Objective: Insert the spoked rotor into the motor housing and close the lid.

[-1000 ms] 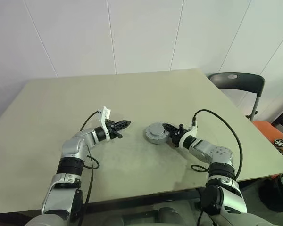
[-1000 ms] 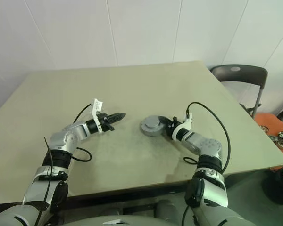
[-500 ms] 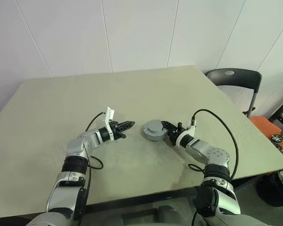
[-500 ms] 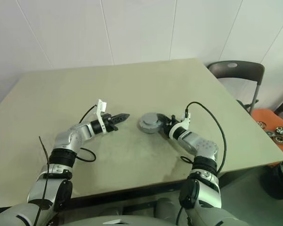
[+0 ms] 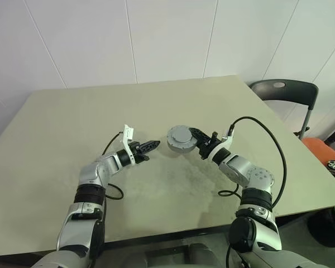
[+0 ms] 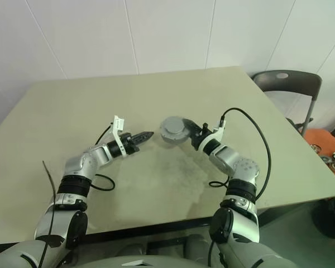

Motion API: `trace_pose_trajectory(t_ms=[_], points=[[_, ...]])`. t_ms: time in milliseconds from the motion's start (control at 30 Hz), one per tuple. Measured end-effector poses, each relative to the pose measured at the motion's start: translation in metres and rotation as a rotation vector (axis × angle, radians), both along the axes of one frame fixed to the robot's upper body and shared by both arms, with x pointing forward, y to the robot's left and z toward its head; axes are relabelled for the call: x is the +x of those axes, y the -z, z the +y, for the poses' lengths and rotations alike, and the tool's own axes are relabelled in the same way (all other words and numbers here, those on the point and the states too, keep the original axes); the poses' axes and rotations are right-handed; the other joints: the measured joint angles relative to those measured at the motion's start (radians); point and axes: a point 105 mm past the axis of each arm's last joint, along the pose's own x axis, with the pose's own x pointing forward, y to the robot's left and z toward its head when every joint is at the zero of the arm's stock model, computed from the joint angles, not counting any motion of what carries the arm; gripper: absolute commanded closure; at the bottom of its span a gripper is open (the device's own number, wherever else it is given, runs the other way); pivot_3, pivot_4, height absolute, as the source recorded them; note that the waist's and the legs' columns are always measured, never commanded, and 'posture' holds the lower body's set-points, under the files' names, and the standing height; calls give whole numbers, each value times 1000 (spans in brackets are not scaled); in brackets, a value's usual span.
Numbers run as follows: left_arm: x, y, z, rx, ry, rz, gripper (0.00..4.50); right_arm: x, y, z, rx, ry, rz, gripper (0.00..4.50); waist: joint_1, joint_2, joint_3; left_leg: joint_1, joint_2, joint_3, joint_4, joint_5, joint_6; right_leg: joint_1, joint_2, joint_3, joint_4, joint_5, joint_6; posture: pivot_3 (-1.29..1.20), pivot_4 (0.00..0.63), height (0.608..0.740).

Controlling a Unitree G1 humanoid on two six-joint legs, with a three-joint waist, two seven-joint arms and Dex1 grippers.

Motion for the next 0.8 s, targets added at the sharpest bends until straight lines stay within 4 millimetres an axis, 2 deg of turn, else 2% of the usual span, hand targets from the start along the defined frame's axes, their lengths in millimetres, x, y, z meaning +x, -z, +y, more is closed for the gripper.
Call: trace_pose_trajectory(t_ms=[200,367,467,733,800], points=[[-3,-34,11,-296,-6,38,4500,2,-11,2,10,-14,-36,3239,2,0,0,-1,0,0,0,0,0,-2,0,0,2,0,0,0,0,740],[1,-45,24,-469,-76,86,4500,3,-12,4,5,-24,-43,3239,7,0,0,-1,0,0,1,0,0,-2,0,0,1,0,0,0,0,740],[0,-41,20,-489,-83,118,3889,3,-13,7,0,-32,-44,3239,9,0,0,-2,-1,0,1,0,0,-2,0,0,1,0,0,0,0,740],[-1,-36,21,-495,-84,169,1336,6,-16,2,-15,-25,-54,3239,6,0,0,-2,-1,1,1,0,-1,-3,1,0,2,0,0,0,0,740],[-2,-34,29,-498,-84,199,1336,6,-16,1,-18,-26,-55,3239,4,0,0,-2,-1,1,1,0,-1,-4,2,0,2,0,0,0,0,740]])
